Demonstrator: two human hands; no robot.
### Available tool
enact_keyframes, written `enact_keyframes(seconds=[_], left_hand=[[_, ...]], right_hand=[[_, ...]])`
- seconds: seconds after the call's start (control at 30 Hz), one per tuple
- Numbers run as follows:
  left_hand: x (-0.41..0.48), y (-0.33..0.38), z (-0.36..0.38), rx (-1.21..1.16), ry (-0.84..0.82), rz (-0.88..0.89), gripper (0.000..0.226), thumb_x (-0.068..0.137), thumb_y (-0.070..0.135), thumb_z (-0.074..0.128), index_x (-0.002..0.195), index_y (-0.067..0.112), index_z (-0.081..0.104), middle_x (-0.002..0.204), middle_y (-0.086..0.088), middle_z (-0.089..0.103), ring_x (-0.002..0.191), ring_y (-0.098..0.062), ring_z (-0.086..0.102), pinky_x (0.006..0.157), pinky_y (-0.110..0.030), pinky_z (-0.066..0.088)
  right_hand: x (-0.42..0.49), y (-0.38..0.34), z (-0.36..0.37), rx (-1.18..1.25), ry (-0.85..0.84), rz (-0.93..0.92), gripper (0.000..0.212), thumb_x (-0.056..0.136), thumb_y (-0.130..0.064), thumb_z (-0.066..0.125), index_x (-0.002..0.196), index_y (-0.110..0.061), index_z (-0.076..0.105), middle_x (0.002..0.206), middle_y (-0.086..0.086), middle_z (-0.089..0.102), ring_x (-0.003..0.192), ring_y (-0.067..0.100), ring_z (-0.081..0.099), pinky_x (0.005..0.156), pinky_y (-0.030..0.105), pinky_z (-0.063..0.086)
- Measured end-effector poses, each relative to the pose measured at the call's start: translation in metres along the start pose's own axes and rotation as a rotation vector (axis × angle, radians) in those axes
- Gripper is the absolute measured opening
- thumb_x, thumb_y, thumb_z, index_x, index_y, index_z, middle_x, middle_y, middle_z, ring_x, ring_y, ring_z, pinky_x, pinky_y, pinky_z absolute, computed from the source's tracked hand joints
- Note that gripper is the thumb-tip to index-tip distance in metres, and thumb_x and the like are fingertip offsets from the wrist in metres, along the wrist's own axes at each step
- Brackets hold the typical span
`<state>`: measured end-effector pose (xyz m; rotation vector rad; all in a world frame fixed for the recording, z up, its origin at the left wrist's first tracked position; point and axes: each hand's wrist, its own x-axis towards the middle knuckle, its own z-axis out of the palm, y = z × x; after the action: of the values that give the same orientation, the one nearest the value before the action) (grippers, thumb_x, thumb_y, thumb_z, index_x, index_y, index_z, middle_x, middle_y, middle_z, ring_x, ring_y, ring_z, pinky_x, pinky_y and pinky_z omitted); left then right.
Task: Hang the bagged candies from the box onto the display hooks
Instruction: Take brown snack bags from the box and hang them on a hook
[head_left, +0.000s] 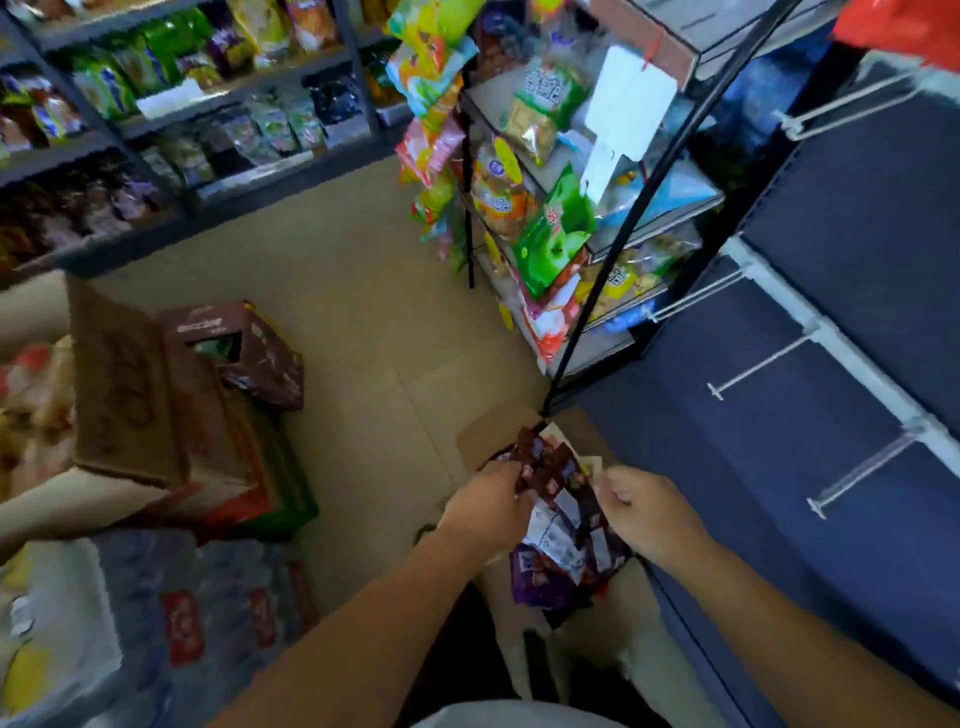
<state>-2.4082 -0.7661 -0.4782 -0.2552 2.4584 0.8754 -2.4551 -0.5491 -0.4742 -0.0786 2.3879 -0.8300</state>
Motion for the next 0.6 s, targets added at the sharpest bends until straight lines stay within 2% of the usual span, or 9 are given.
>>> enact_keyframes(seconds=[0.07,0.13,0.23,0.3,0.37,0.43,0.53,0.6], left_hand=[[0.024,-0.005,0.004,0.029,-0.047,0.077,0.029,0.101,0.036,0.048,0.120,0.016,0.057,0.110,-0.005,0.065,0.101,-0.025,0.063,0.079,-0.031,0.049],[0.051,-0.011,0.014,0.075,-0.088,0.125,0.029,0.102,0.035,0.046,0.121,0.015,0.056,0.107,-0.005,0.064,0.099,-0.023,0.063,0.076,-0.028,0.044],[0.100,-0.031,0.046,0.091,-0.116,0.189,0.038,0.103,0.038,0.046,0.129,0.013,0.056,0.120,-0.009,0.065,0.112,-0.028,0.062,0.092,-0.036,0.050],[0.138,-0.049,0.078,0.133,-0.124,0.201,0.046,0.104,0.040,0.046,0.141,0.014,0.052,0.135,-0.010,0.060,0.124,-0.027,0.057,0.103,-0.036,0.046],[0.177,-0.068,0.112,0.190,-0.132,0.237,0.052,0.104,0.042,0.045,0.150,0.016,0.044,0.145,-0.007,0.054,0.131,-0.025,0.053,0.106,-0.033,0.043],[0.219,-0.088,0.147,0.272,-0.098,0.309,0.052,0.104,0.044,0.043,0.150,0.020,0.044,0.142,-0.006,0.056,0.125,-0.025,0.057,0.100,-0.035,0.048],[0.279,-0.116,0.191,0.344,0.002,0.417,0.049,0.102,0.044,0.042,0.145,0.021,0.049,0.135,-0.004,0.060,0.120,-0.024,0.060,0.096,-0.037,0.052],[0.308,-0.134,0.214,0.329,0.038,0.518,0.049,0.102,0.042,0.044,0.144,0.018,0.052,0.136,-0.002,0.061,0.124,-0.020,0.058,0.102,-0.036,0.050]], right_hand=[[0.013,0.006,0.005,0.027,0.031,0.040,0.022,0.103,-0.026,0.055,0.102,-0.012,0.072,0.110,-0.002,0.074,0.109,0.020,0.069,0.092,0.035,0.055],[0.030,0.017,0.014,0.041,0.078,0.065,0.020,0.103,-0.025,0.055,0.101,-0.016,0.073,0.104,-0.003,0.074,0.105,0.019,0.070,0.087,0.032,0.054],[0.061,0.051,0.041,0.062,0.140,0.118,0.025,0.103,-0.025,0.057,0.115,-0.010,0.073,0.117,0.004,0.075,0.102,0.016,0.068,0.086,0.024,0.051],[0.085,0.082,0.065,0.054,0.159,0.126,0.027,0.103,-0.028,0.056,0.122,-0.015,0.071,0.120,0.000,0.074,0.106,0.014,0.069,0.080,0.014,0.046],[0.109,0.117,0.091,0.072,0.173,0.122,0.031,0.104,-0.030,0.054,0.131,-0.020,0.067,0.120,-0.007,0.073,0.112,0.012,0.068,0.082,0.011,0.045],[0.137,0.152,0.121,0.149,0.183,0.099,0.031,0.104,-0.027,0.055,0.131,-0.018,0.066,0.109,-0.017,0.068,0.109,0.009,0.066,0.091,0.018,0.048],[0.179,0.204,0.165,0.240,0.243,0.055,0.025,0.103,-0.028,0.058,0.125,-0.025,0.069,0.100,-0.029,0.063,0.097,-0.009,0.062,0.094,0.022,0.053],[0.201,0.232,0.193,0.259,0.310,0.016,0.021,0.101,-0.029,0.060,0.119,-0.031,0.071,0.098,-0.035,0.063,0.095,-0.021,0.060,0.088,0.010,0.051]])
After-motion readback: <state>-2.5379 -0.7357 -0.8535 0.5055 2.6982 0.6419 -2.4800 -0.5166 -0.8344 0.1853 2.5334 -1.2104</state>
